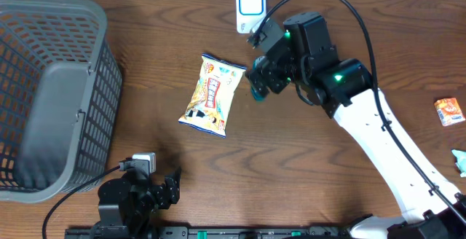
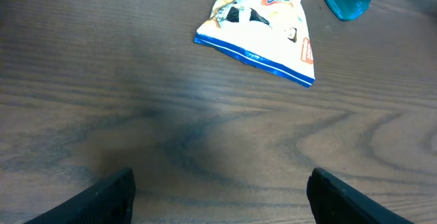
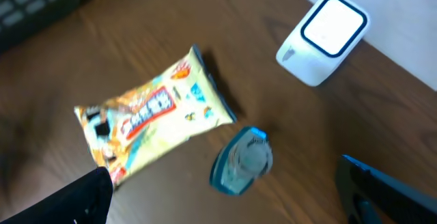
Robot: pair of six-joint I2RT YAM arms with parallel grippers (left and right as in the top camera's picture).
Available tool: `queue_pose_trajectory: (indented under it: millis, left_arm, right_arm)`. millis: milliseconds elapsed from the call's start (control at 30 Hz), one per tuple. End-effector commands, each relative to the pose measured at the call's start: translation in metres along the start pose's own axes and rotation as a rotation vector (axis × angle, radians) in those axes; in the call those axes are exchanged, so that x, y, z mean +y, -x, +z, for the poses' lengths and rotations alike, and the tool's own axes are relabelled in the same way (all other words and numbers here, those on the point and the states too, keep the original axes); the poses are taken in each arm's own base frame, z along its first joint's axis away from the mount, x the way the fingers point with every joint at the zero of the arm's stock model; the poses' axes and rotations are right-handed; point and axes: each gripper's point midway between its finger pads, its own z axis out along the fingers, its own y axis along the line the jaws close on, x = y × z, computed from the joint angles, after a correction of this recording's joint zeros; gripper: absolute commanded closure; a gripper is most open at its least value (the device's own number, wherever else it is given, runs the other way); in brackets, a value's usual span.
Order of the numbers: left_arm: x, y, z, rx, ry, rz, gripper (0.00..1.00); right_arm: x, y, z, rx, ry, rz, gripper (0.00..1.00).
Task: Scan the item barcode
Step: 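Move the right gripper down onto the teal mouthwash bottle, then grasp the mouthwash bottle cap with the right gripper and lift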
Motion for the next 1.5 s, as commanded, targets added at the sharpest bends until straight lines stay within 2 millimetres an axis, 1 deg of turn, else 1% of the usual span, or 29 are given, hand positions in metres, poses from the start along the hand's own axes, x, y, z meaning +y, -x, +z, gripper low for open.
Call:
queue_pose_trajectory:
  millis: [0,33,100,133,167,233,333,400,533,700,833,933,1000,1033,1067,1200,1333,1467]
  left_arm:
    - [-0.002,-0.002,-0.001,0.006,-0.01,-0.008,0.19]
    - [-0.002,-0.002,-0.001,0.006,-0.01,-0.008,0.2]
    - [-0.002,-0.002,-0.001,0.006,-0.01,-0.008,0.2]
    - [-0.002,-0.002,-0.001,0.006,-0.01,-0.008,0.19]
    - [-0.002,-0.002,-0.001,0.006,-0.01,-0.008,0.2]
    - [-0.002,-0.002,-0.001,0.006,-0.01,-0.008,0.2]
    - [-0.002,-0.002,-0.001,0.006,-0.01,-0.008,0.2]
    - [-0.002,-0.002,-0.001,0.006,-0.01,-0.008,0.19]
    - [-0.002,-0.002,-0.001,0.006,-0.01,-0.008,0.19]
    - [-0.002,-0.002,-0.001,0.006,-0.01,-0.008,0.2]
    - [-0.002,-0.002,-0.001,0.006,-0.01,-0.008,0.19]
    - [-0.002,-0.002,-0.001,0.006,-0.01,-0.008,0.2]
    - [-0.002,-0.002,-0.001,0.006,-0.01,-0.008,0.2]
    - [-0.002,-0.002,-0.001,0.006,-0.01,-0.008,0.19]
    - [-0.002,-0.002,-0.001,0.006,-0.01,-0.008,0.2]
    - [-0.002,-0.002,-0.001,0.006,-0.01,-0.008,0.19]
    - [-0.002,-0.002,-0.001,0.006,-0.01,-0.008,0.2]
    - [-0.002,-0.002,-0.001,0.006,-0.01,-0.008,0.19]
  right_arm:
    - [-0.005,-0.007,0.022,0.032,-0.014,0.136,0.07]
    - [-0.007,-0.01,0.03,0.044,-0.018,0.185,0.12]
    - [-0.012,-0.02,0.045,0.077,-0.046,0.28,0.25]
    - [-0.016,-0.025,0.052,0.094,-0.067,0.319,0.28]
    - [-0.02,-0.031,0.059,0.11,-0.091,0.352,0.3]
    - [-0.025,-0.04,0.072,0.138,-0.123,0.378,0.3]
    - [-0.025,-0.046,0.081,0.155,-0.121,0.378,0.32]
    - [-0.025,-0.046,0.082,0.156,-0.126,0.377,0.34]
    - [-0.028,-0.048,0.081,0.16,-0.148,0.407,0.44]
    - [-0.028,-0.055,0.08,0.185,-0.155,0.419,0.46]
    - [-0.029,-0.055,0.084,0.185,-0.156,0.419,0.48]
    - [-0.029,-0.059,0.09,0.196,-0.155,0.42,0.56]
    - [-0.029,-0.063,0.093,0.208,-0.155,0.422,0.62]
    - [-0.028,-0.066,0.096,0.218,-0.155,0.424,0.67]
    - [-0.029,-0.068,0.098,0.223,-0.158,0.436,0.69]
    - [-0.03,-0.066,0.099,0.214,-0.164,0.447,0.74]
    - [-0.036,-0.06,0.092,0.188,-0.198,0.479,0.76]
    - [-0.046,-0.051,0.072,0.149,-0.265,0.505,0.77]
